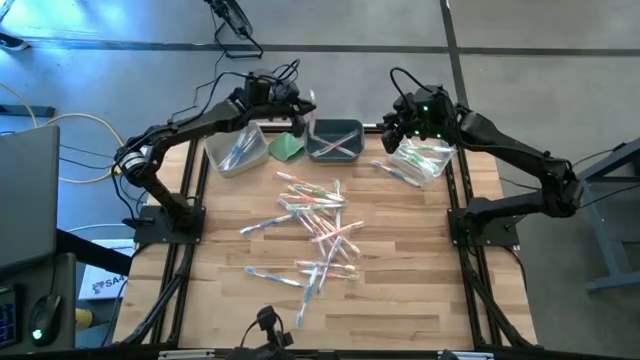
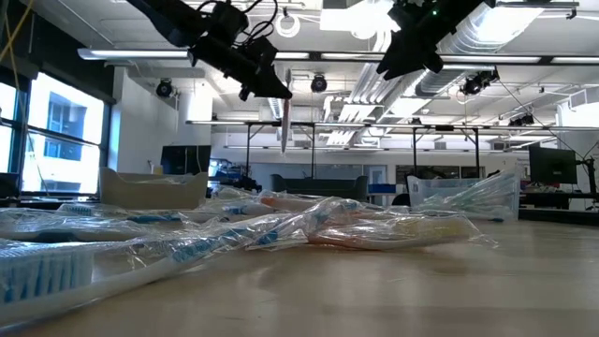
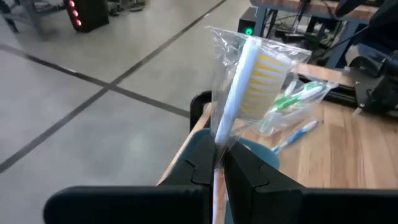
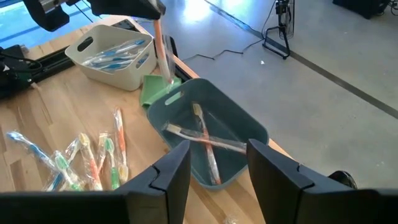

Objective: Pick & Place Toothbrushes
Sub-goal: Put the orange toothbrush into the blue bin

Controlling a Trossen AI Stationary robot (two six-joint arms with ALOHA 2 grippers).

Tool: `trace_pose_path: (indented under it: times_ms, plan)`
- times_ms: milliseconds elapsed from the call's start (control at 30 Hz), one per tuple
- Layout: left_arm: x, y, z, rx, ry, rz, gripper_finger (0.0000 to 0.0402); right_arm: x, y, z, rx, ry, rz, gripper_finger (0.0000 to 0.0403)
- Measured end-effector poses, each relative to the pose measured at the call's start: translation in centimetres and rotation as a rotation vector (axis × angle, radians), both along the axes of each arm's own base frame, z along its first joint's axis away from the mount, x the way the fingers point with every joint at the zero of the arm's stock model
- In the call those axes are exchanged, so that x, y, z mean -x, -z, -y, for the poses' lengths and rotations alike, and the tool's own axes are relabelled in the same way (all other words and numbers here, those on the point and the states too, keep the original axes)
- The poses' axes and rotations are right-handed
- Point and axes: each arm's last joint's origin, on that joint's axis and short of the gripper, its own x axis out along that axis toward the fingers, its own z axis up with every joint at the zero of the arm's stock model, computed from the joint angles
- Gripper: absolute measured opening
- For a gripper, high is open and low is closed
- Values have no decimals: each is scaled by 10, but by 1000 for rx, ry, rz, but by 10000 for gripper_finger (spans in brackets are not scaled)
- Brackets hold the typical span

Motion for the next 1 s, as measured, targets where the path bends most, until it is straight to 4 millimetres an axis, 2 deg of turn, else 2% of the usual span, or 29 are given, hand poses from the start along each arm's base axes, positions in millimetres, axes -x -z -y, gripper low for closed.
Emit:
trace_pose_path:
  times_ms: [200,400,600,833,1000]
  plan:
    - [-10,14,-2,41,11,-24,12,0,0,0,3,-2,-2,148]
    - [-34,33,-6,95,91,-50,12,0,0,0,4,-3,-4,148]
    - [-59,27,-18,129,122,-52,12,0,1,0,1,-4,-9,149]
    - [-75,11,-31,140,129,-156,12,1,1,0,-3,-4,-15,149]
    - [-82,14,-36,144,128,-182,12,1,2,-1,-6,-4,-19,149]
